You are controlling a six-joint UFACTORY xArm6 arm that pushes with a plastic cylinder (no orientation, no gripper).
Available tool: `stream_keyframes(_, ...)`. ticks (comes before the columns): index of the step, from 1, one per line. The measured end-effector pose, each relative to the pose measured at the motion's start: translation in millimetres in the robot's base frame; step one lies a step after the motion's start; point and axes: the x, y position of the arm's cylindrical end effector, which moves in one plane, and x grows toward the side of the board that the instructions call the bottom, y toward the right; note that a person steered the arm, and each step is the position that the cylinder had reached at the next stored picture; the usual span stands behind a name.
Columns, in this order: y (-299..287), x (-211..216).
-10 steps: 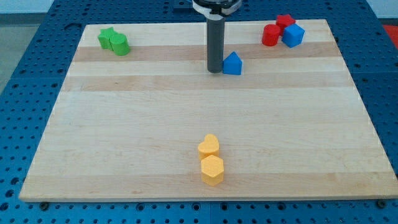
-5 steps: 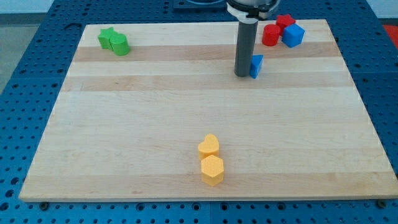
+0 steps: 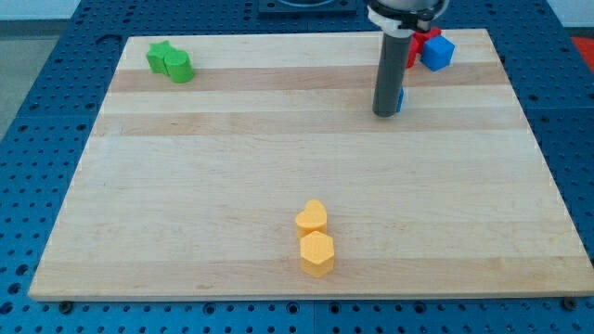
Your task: Push blue triangle into the group of blocks
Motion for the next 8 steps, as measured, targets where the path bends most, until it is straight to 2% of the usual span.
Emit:
stream_keyframes(4,4,-31)
stream_keyframes(8,1,-97)
